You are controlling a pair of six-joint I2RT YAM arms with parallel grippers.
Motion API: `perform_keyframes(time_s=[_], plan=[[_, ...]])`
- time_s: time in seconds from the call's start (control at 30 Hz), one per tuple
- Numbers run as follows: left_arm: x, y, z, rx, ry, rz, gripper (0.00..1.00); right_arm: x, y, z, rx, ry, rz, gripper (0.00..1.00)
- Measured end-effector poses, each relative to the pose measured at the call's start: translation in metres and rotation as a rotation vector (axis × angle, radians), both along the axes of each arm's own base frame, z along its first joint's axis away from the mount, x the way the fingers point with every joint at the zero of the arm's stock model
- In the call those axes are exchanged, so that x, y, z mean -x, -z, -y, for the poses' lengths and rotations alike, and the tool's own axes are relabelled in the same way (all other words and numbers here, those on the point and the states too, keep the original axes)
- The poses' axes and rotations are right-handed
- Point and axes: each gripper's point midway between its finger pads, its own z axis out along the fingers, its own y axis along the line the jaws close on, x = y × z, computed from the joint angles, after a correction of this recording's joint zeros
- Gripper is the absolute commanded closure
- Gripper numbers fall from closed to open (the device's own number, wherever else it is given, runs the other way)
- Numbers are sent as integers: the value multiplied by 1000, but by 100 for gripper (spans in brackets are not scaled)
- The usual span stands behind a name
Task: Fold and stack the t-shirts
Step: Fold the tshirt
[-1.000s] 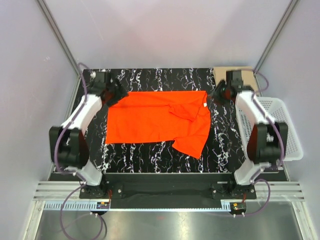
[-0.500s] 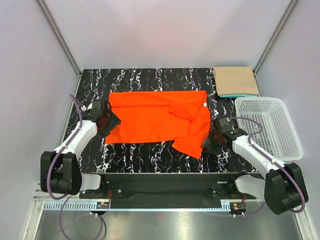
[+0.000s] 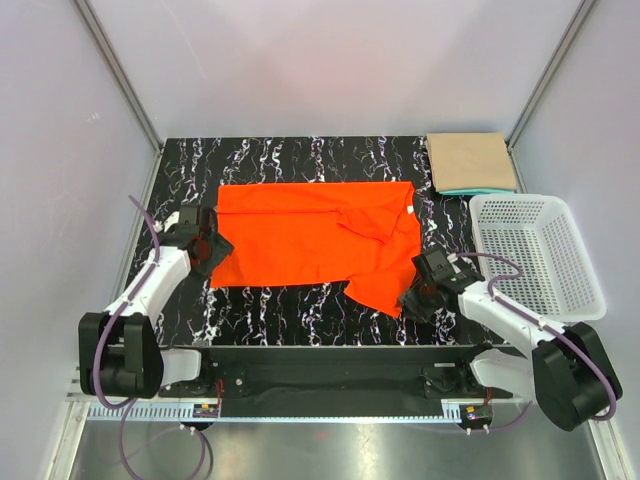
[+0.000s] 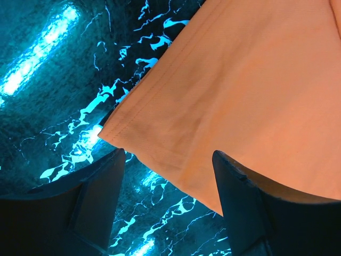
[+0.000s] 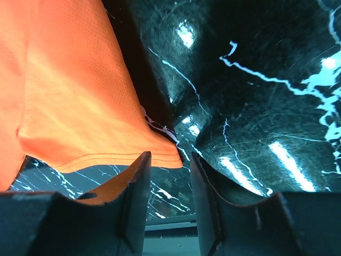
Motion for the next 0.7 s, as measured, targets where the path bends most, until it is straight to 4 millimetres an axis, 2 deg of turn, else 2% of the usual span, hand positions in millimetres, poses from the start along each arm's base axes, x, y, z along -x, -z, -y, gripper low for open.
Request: perform_keyframes(time_s=[0.17, 0.37, 0.47, 0.53, 0.57, 0.6, 0.7], plan=[[0, 2, -2, -2, -14, 2, 30, 2, 6, -4, 9, 6, -19, 58], [11, 8, -10, -31, -71, -37, 31, 1, 7, -9, 10, 30, -16, 59], [15, 9, -14, -44, -93, -50, 31, 0, 8, -12, 11, 34, -13, 68], [16, 9, -14, -39, -108, -41, 31, -2, 9, -15, 9, 37, -15, 78], [18, 9, -14, -35, -116, -37, 31, -3, 10, -16, 11, 40, -17, 86], [20, 9, -14, -30, -125, -33, 31, -4, 10, -17, 16, 40, -17, 100], [26, 11, -13, -15, -161, -32, 32, -4, 11, -16, 28, 51, -15, 100]])
